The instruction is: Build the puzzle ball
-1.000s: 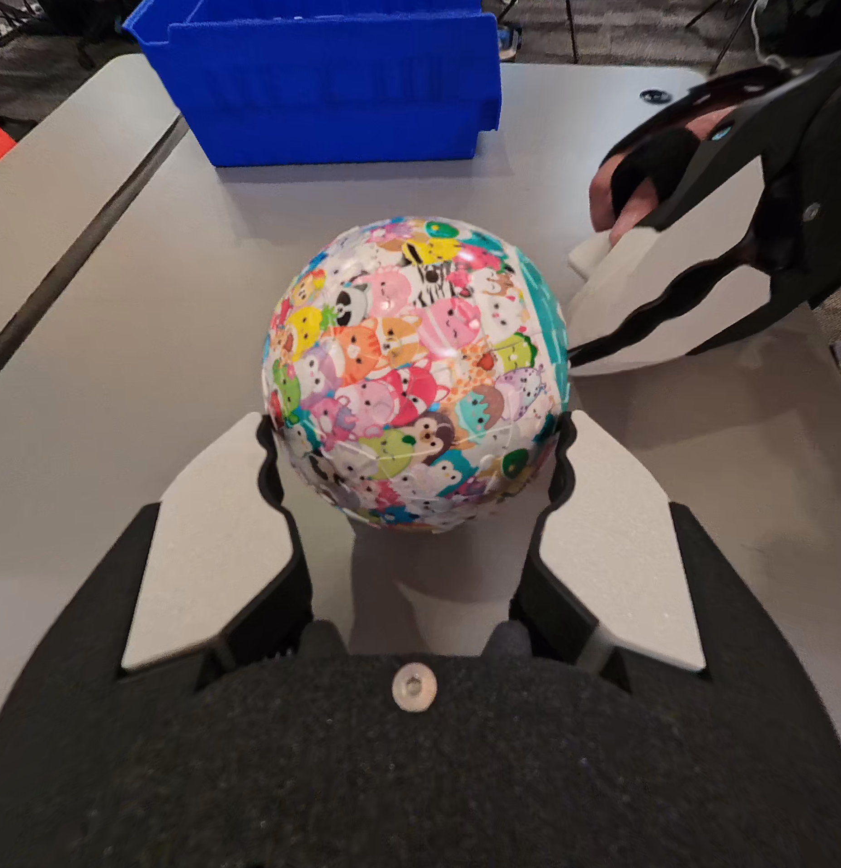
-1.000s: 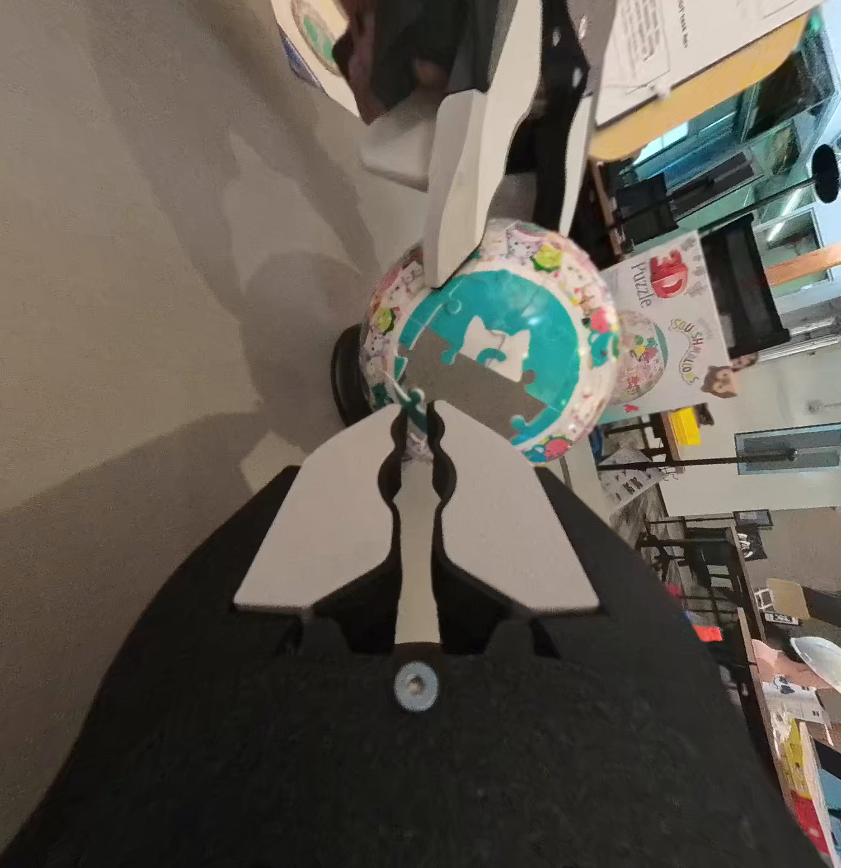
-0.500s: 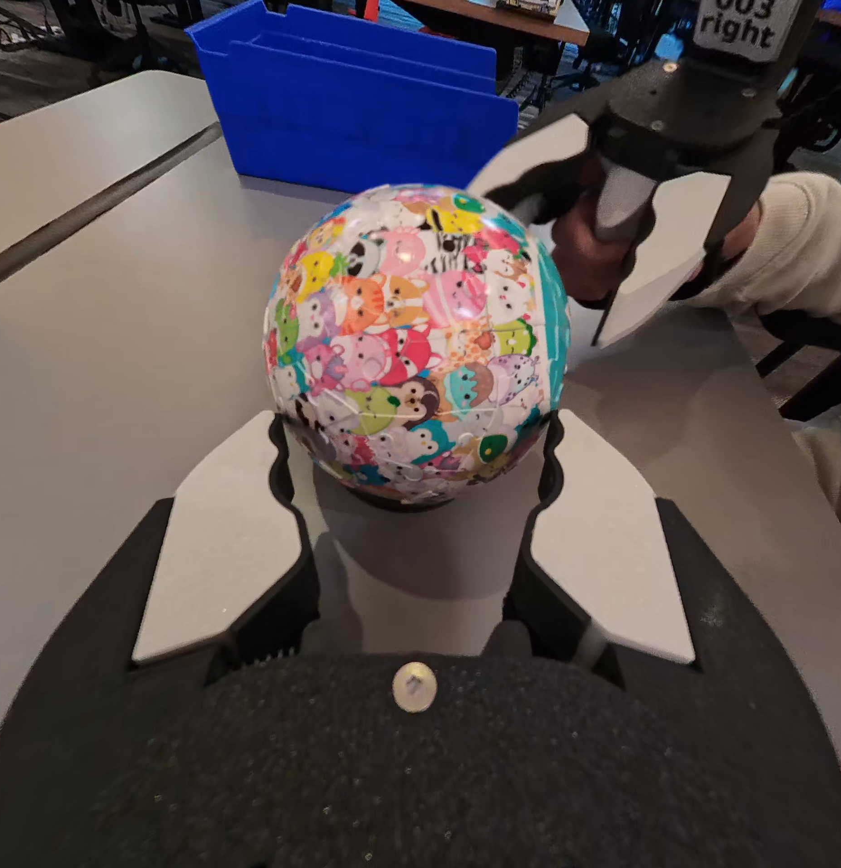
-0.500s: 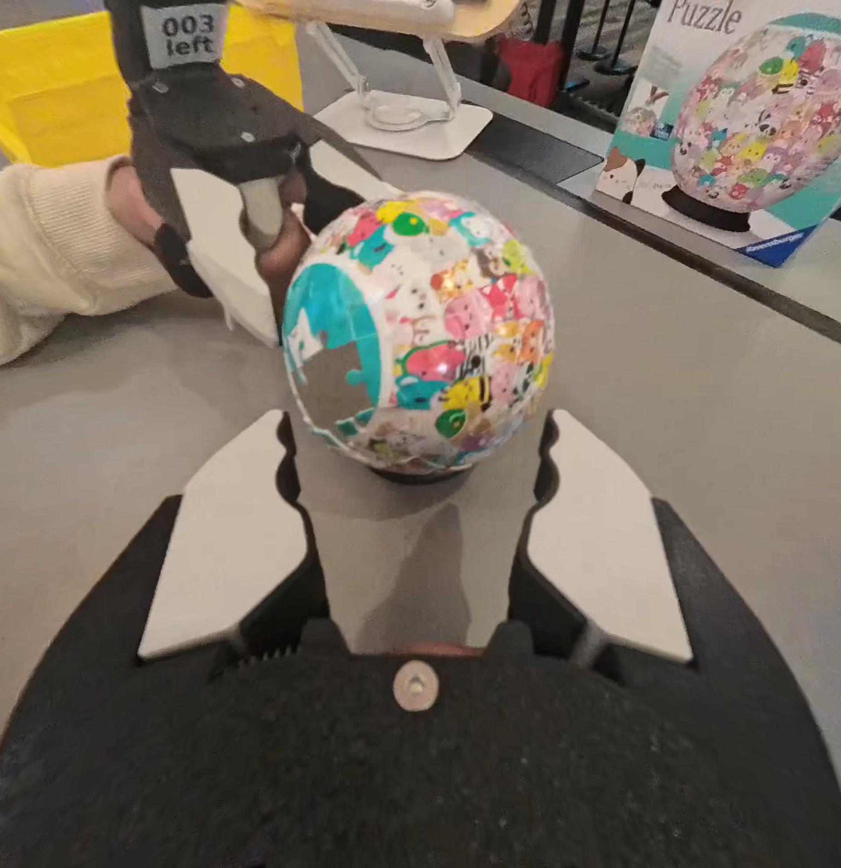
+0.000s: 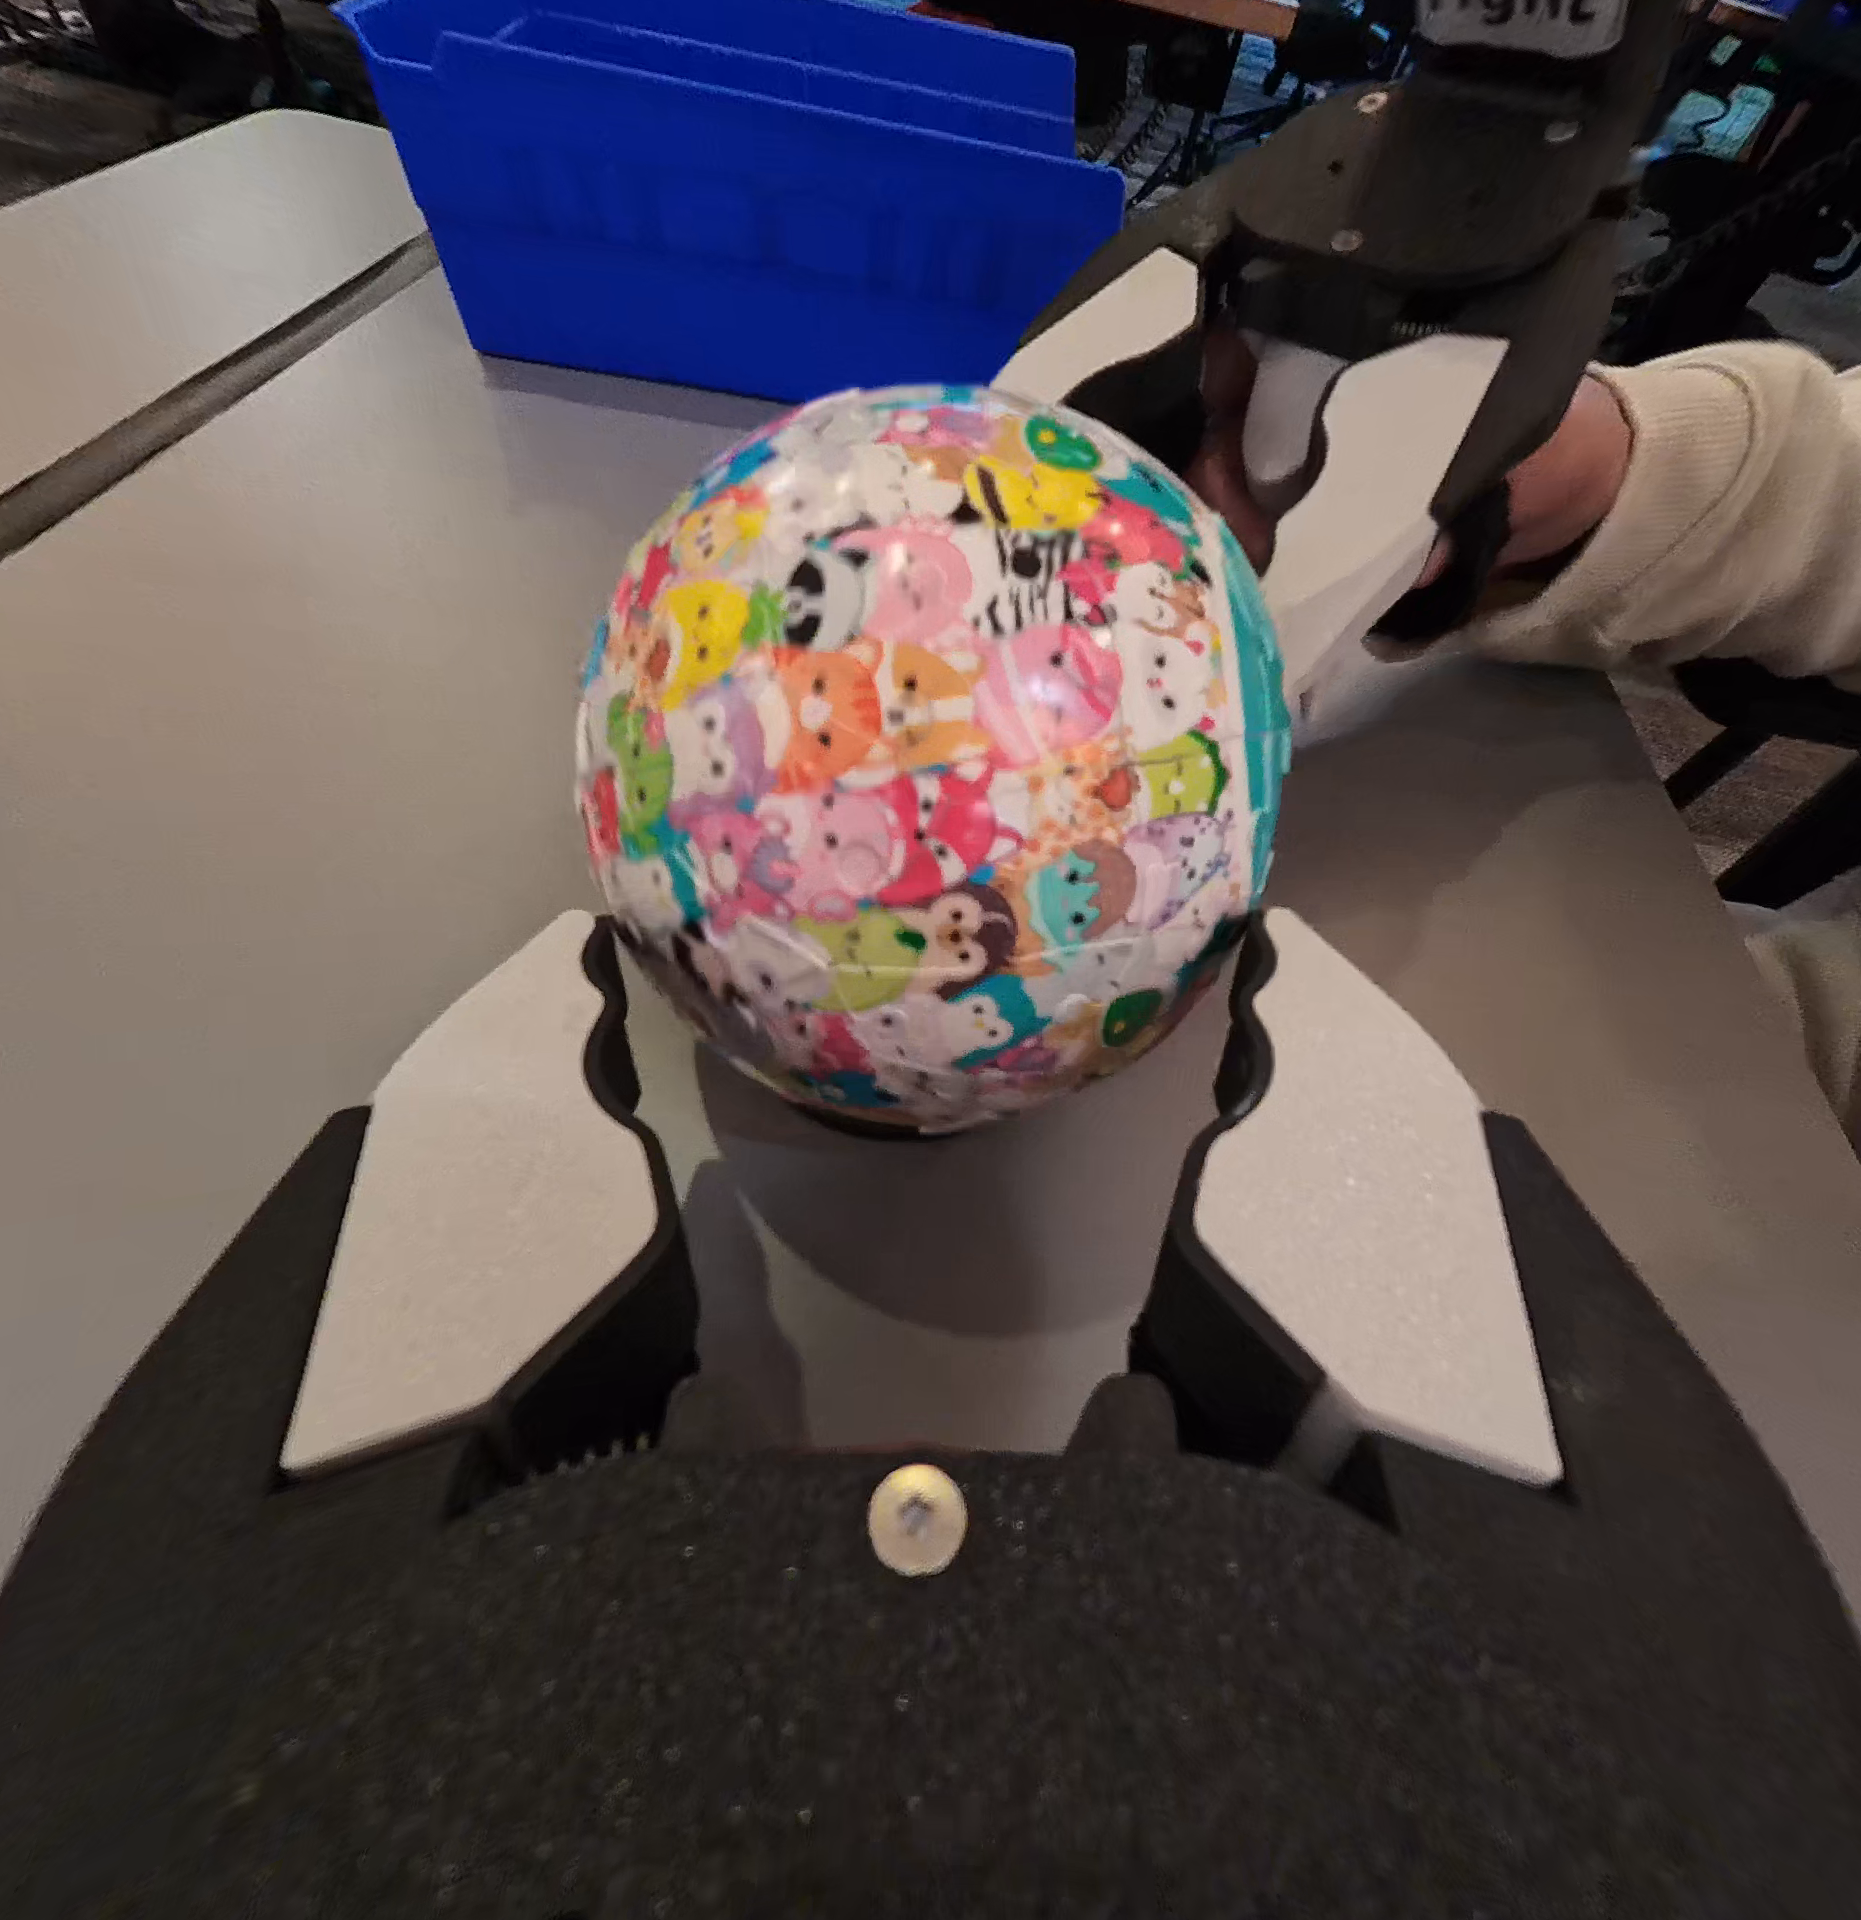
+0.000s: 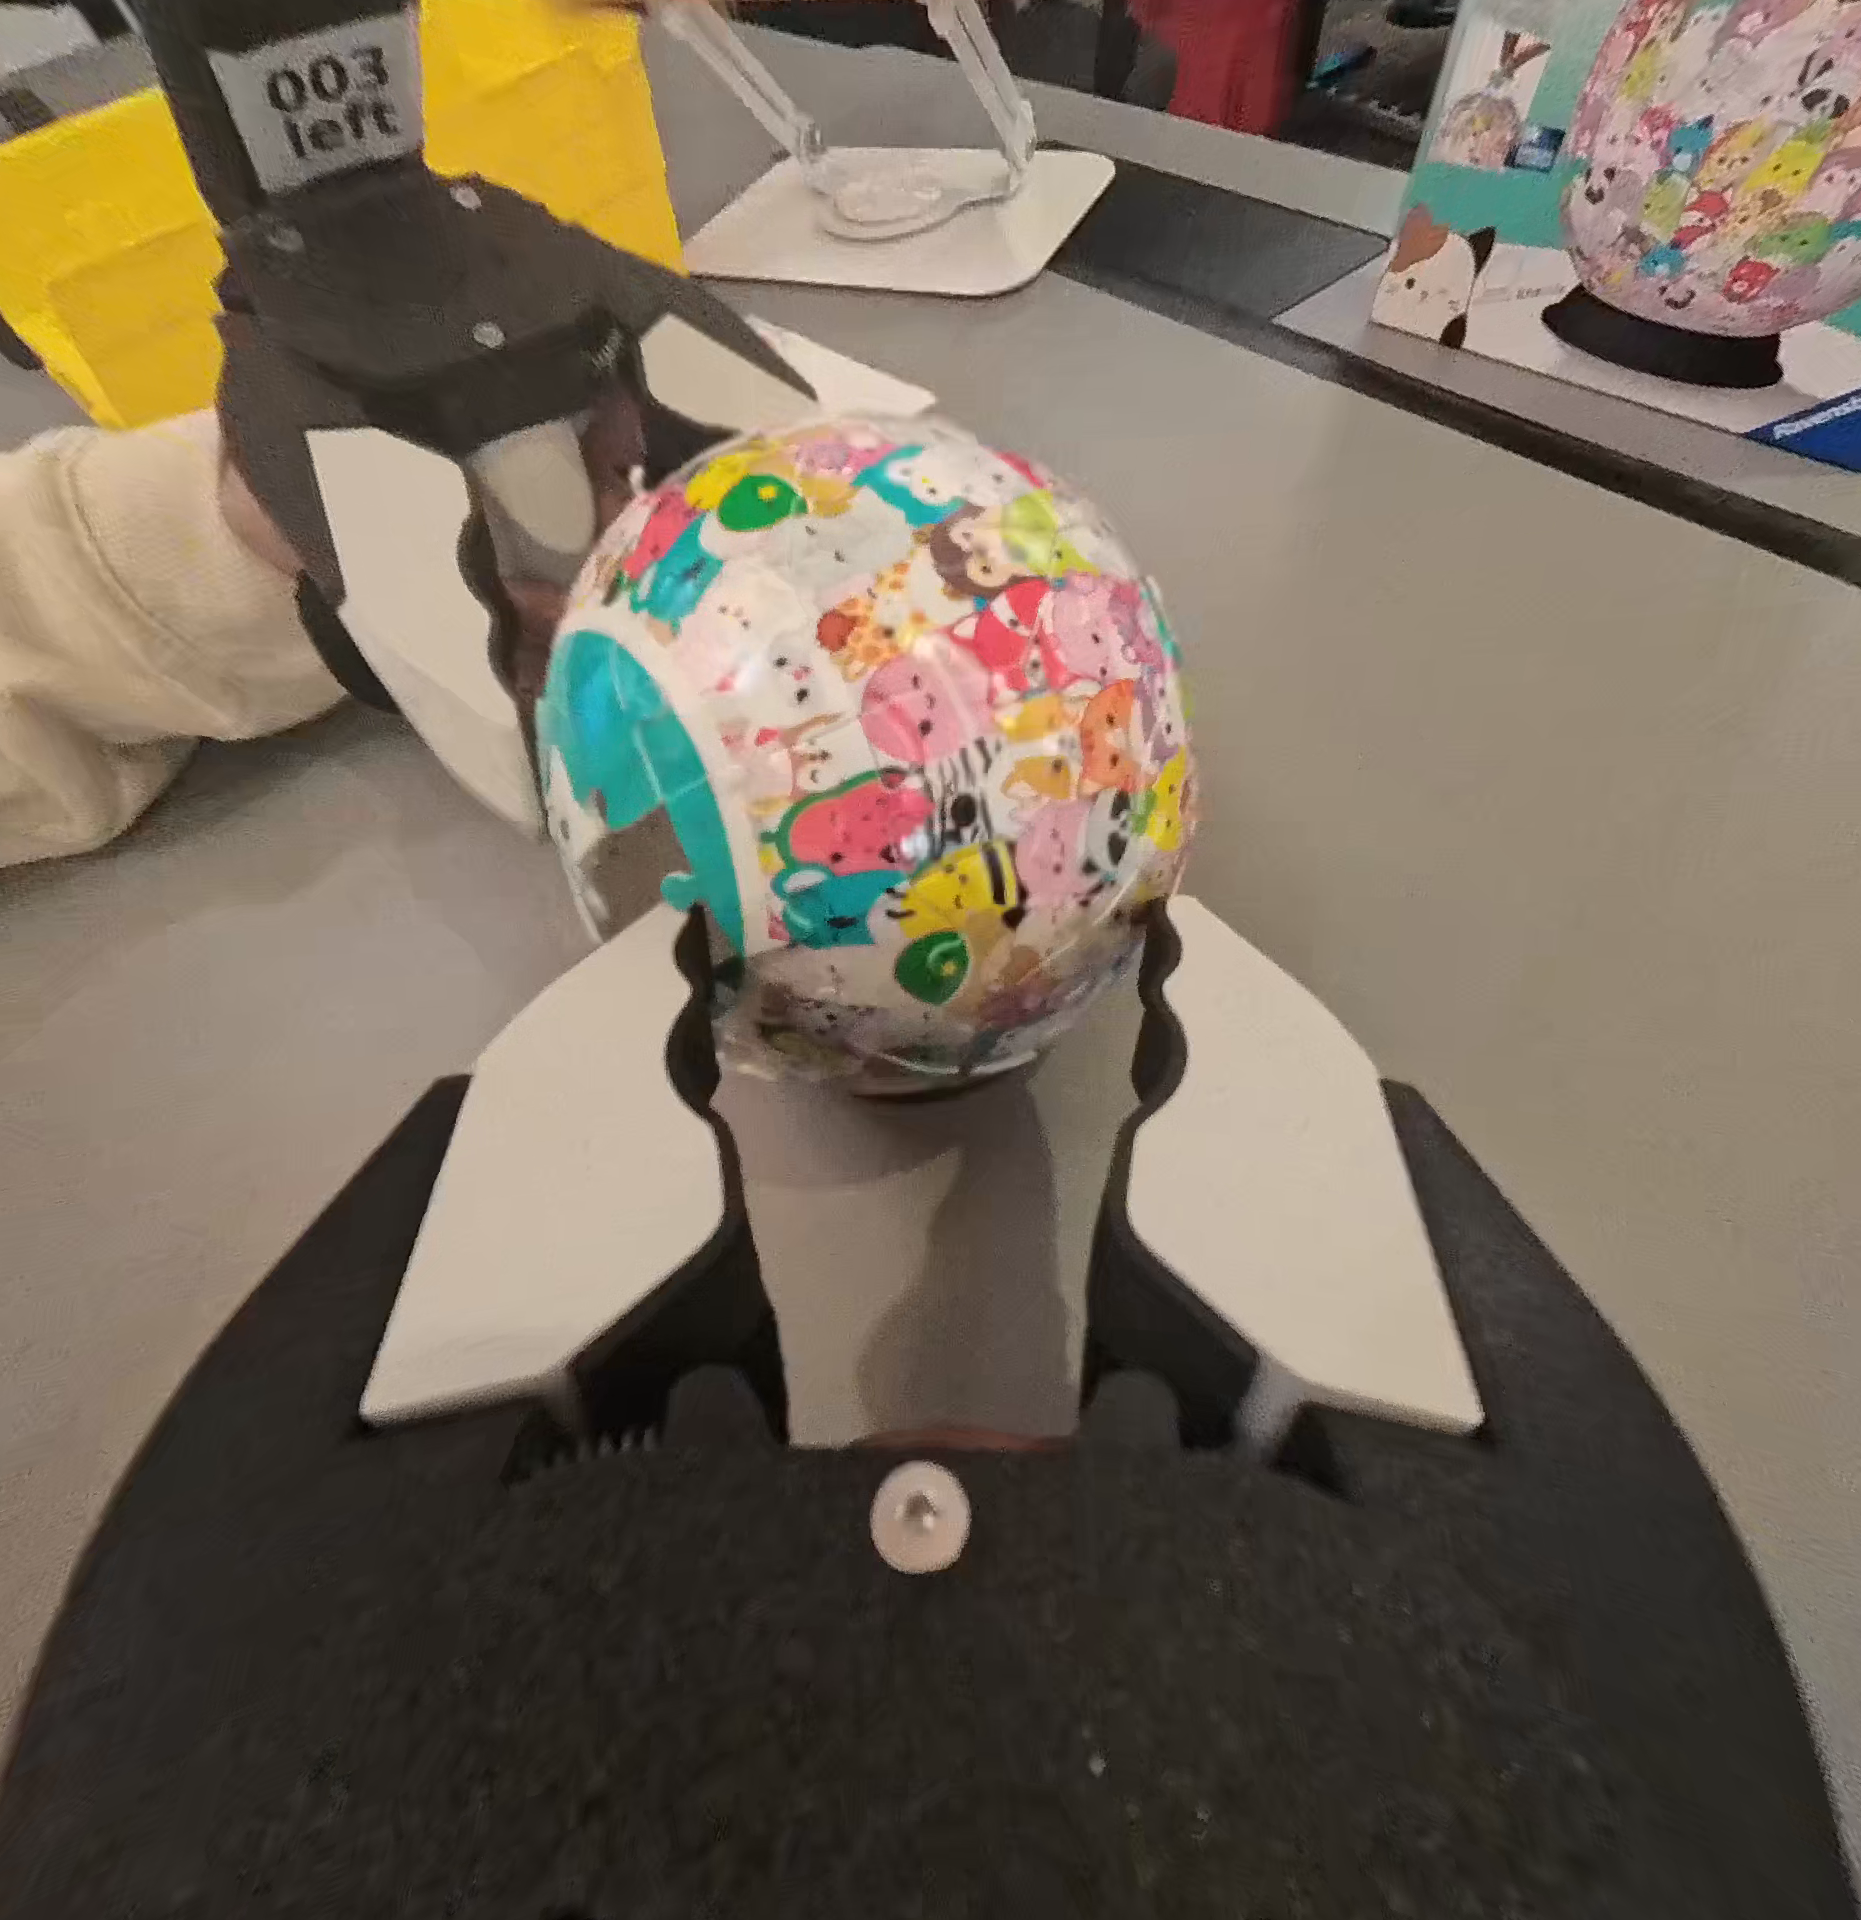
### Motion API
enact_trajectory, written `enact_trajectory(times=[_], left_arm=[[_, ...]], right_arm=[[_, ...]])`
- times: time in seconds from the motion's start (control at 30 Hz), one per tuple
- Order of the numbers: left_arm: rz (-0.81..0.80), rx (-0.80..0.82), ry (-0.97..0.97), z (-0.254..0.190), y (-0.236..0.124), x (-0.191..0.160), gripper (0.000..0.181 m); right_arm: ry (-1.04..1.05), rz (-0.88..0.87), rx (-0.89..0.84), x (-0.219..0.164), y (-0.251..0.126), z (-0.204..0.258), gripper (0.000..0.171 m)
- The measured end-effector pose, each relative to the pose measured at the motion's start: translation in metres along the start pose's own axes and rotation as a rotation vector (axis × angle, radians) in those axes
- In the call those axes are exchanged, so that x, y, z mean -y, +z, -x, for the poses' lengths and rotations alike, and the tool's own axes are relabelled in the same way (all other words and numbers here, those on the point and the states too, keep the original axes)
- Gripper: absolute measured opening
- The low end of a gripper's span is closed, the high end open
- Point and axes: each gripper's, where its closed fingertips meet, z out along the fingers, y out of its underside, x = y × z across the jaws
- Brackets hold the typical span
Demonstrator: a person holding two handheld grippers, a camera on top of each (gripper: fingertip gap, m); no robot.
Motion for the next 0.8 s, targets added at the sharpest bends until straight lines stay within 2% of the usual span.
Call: enact_trajectory(times=[0.17, 0.27, 0.4, 0.5, 0.53, 0.6, 0.63, 0.8], left_arm=[[-0.007, -0.019, -0.013, -0.003, 0.001, 0.002, 0.111], [-0.004, -0.014, -0.003, -0.002, 0.001, 0.001, 0.11], [-0.001, 0.005, -0.001, 0.001, 0.001, 0.0, 0.108], [-0.004, 0.011, -0.001, 0.002, 0.0, 0.0, 0.108], [-0.006, 0.017, -0.004, 0.003, 0.0, 0.0, 0.108], [-0.008, 0.021, -0.005, 0.005, -0.001, 0.0, 0.108], [-0.008, 0.023, -0.003, 0.004, -0.001, 0.0, 0.108], [0.001, 0.05, 0.006, 0.008, -0.001, -0.001, 0.109]], right_arm=[[0.033, -0.019, 0.028, 0.001, -0.001, 0.0, 0.078], [-0.017, -0.026, 0.003, 0.002, -0.001, 0.0, 0.08], [-0.029, -0.034, 0.031, 0.008, -0.015, 0.013, 0.092], [0.09, -0.093, 0.111, 0.022, -0.014, 0.023, 0.105], [0.124, -0.106, 0.119, 0.025, -0.013, 0.021, 0.105], [0.176, -0.119, 0.091, 0.026, -0.012, 0.011, 0.09], [0.171, -0.104, 0.04, 0.023, -0.012, 0.002, 0.071], [0.112, -0.086, -0.039, 0.025, -0.009, -0.001, 0.073]])
